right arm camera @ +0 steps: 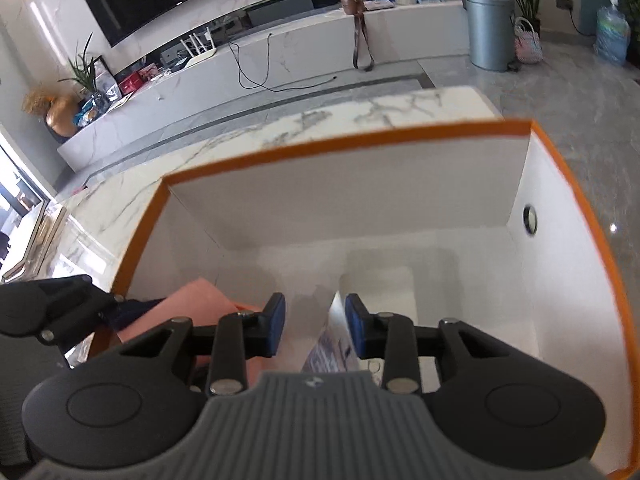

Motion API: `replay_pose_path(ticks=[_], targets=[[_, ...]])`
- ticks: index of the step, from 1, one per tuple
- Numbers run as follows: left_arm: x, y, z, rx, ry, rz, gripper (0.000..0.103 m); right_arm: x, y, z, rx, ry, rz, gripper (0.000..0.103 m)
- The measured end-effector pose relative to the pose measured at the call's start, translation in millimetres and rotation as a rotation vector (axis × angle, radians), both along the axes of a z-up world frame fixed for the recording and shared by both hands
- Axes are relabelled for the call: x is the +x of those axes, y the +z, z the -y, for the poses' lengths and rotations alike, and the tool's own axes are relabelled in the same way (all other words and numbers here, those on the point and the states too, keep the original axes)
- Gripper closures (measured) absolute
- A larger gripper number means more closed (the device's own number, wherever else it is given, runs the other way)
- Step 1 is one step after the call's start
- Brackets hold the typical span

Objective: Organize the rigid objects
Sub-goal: 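Lift both held items over the orange box and lower them inside, then open the right tool to drop the tube while the left tool releases the cylinder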

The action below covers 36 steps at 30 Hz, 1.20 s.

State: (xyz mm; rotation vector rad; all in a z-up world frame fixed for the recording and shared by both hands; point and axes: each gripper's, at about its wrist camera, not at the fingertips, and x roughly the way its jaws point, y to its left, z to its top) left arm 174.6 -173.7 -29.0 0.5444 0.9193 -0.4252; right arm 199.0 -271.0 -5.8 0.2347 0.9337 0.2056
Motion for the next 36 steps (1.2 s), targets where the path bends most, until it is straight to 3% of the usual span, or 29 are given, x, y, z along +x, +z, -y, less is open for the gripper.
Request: replay_pose_path(ticks=[7,10,12,14,16,24,30,33,34,36], targets=[[-2,1,0,-0.009,-0.011,-0.006,0.041,-25,17,16,-0.043,0.009,-0.014,0.046],[-1,2,-1,-0.027,0.0,-0.01,0.041,-36,13,24,-0.068,0.001,-0.046,0.044],[0,4,-1,-0.044,0.01,-0.012,0.041,-40,7,26,-0.069,0.003,-0.07,0.048],[2,5,0,-0.059,0.017,-0.019,0.041,-41,0,25,-0.043,0.026,-0.093,0.079],[2,7,1,-0.058,0.02,-0.017,0.041,-41,-3,22,-0.017,0.035,-0.093,0.085],[9,8,2,-0.047,0.025,0.003,0.041,-12,-2,1,0.019,0.023,-0.022,0.091],[13,4,3,-0.006,0.028,0.02,0.041,10,-21,-1,0.07,-0.049,-0.074,0.091],[14,-1,9,0.061,0.039,0.025,0.041,3,-23,-2,0.063,-0.059,-0.073,0.08],[13,-2,12,0.09,0.032,0.025,0.041,-1,-22,-1,0.05,-0.071,-0.051,0.067],[12,-4,17,0.145,0.029,0.024,0.041,-9,-19,0,0.032,-0.091,-0.013,0.065]])
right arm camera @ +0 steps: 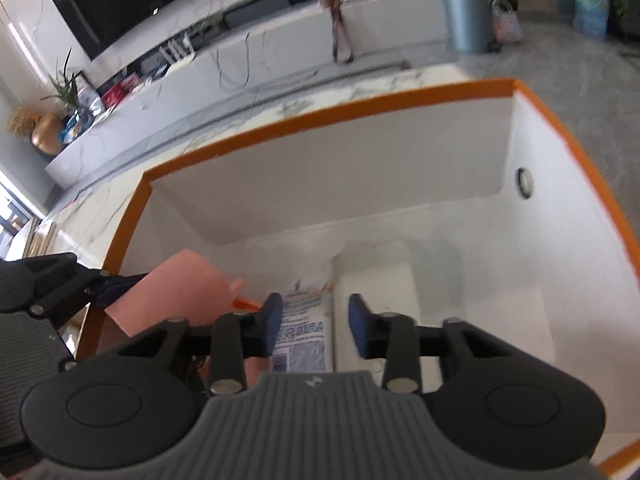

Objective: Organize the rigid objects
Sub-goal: 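Open the right tool to drop the tube while the left tool releases the cylinder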

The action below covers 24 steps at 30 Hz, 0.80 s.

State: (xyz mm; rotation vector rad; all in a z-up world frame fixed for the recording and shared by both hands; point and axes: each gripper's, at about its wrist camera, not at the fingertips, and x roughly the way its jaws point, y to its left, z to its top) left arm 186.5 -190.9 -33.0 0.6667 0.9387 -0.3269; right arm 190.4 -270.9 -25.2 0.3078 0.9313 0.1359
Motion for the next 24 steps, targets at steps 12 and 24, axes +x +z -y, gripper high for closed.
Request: replay_pose_path(ticks=[12,24], targets=[[-3,-8,4,0.059,-0.007,0.001,0.036,-16,5,0,-0.017,0.0,0.102,0.064],[-13,9,-8,-0.057,-0.023,0.082,0.018,-18,6,-2,-0.029,-0.005,0.116,0.05]])
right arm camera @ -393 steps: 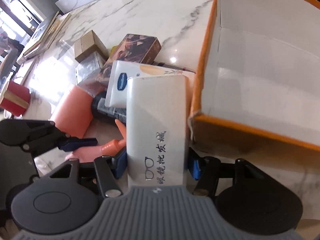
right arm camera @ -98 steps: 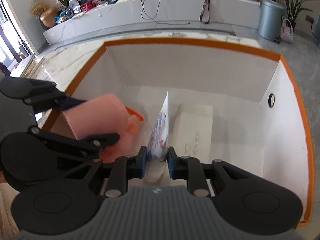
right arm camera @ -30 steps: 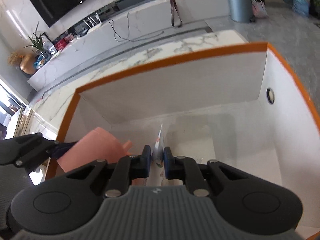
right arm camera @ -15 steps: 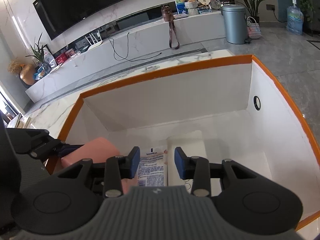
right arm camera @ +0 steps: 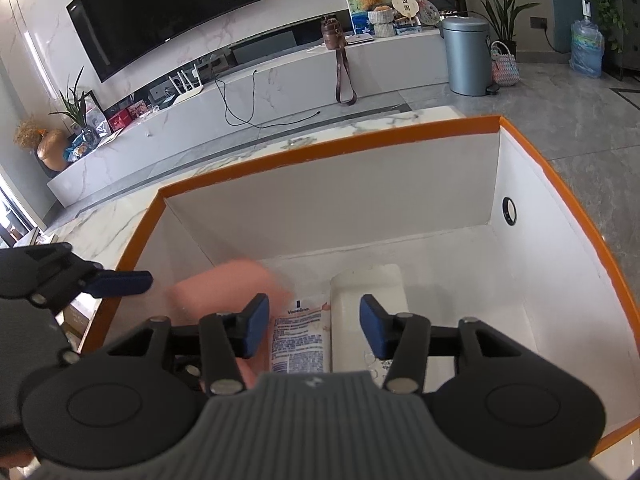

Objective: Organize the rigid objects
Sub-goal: 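Open the right tool to drop the tube while the left tool releases the cylinder, then move both open tools back toward the remaining items on the table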

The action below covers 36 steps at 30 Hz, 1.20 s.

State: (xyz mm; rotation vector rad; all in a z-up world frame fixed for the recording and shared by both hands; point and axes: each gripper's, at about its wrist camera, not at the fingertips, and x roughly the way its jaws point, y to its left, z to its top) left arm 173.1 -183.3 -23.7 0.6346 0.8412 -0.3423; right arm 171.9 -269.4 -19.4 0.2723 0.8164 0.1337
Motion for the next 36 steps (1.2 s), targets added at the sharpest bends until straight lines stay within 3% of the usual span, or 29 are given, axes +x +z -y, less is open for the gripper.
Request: replay_pose_path(ticks=[11,16,22,29,36], targets=[[-12,39,-40,-0.234,0.053,0.045,0.023,-2,10,-6,-0.05,0.014,0.028,0.043],[-18,59,-71,-0.292,0.084,0.055,0.027,-12,31,-25,-0.119,0.099,0.088,0.044],[-23,73,-123,-0.336,0.187,0.039,0.029,-26,58,-68,-0.13,0.241,0.153,0.048],[-35,67,-187,-0.404,0.359,-0.035,0.032,-37,67,-136,-0.165,0.458,0.171,0.056],[-40,46,-233,-0.457,0.449,-0.075,0.037,-33,49,-189,-0.212,0.567,0.07,0.057]])
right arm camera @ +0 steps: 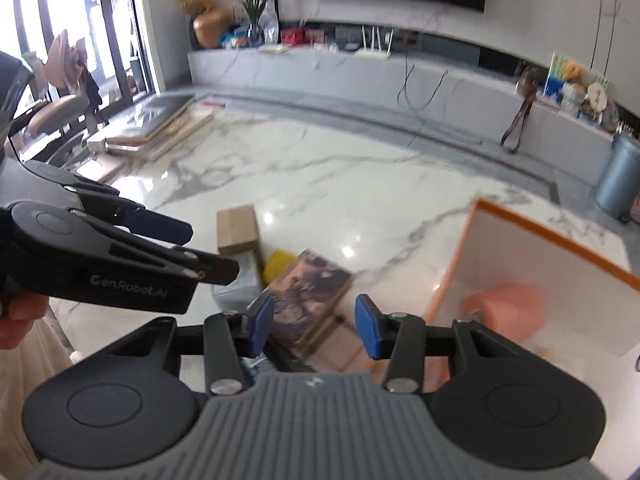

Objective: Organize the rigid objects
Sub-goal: 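Move both open tools back toward the remaining items on the table, then grasp the anime-print card box with the right tool while the left tool grasps the brown cardboard box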

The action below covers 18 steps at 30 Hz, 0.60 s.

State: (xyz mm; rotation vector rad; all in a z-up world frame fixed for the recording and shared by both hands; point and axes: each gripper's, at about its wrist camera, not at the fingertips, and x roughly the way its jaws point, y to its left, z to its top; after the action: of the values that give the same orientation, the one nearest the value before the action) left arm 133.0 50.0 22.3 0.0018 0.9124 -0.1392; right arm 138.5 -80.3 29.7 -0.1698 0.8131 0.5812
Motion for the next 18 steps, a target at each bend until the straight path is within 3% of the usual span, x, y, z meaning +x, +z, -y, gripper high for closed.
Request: replay_pose_path(ticks=[6,11,15,18], targets=[[7,-20,-29,-0.026,0.053,-0.038,0.037,15,-20,-21,-0.034,-0.028,-0.085,0.057],[21,-28,-49,-0.133,0.159,-0.051,0.033,34,-33,-36,-0.044,-0.074,-0.131,0.048],[33,-33,-50,-0.143,0.207,-0.053,0.023,49,-42,-46,-0.039,-0.093,-0.157,0.048],[45,-39,-52,-0.136,0.254,-0.067,0.021,58,-47,-52,-0.052,-0.102,-0.165,0.048]])
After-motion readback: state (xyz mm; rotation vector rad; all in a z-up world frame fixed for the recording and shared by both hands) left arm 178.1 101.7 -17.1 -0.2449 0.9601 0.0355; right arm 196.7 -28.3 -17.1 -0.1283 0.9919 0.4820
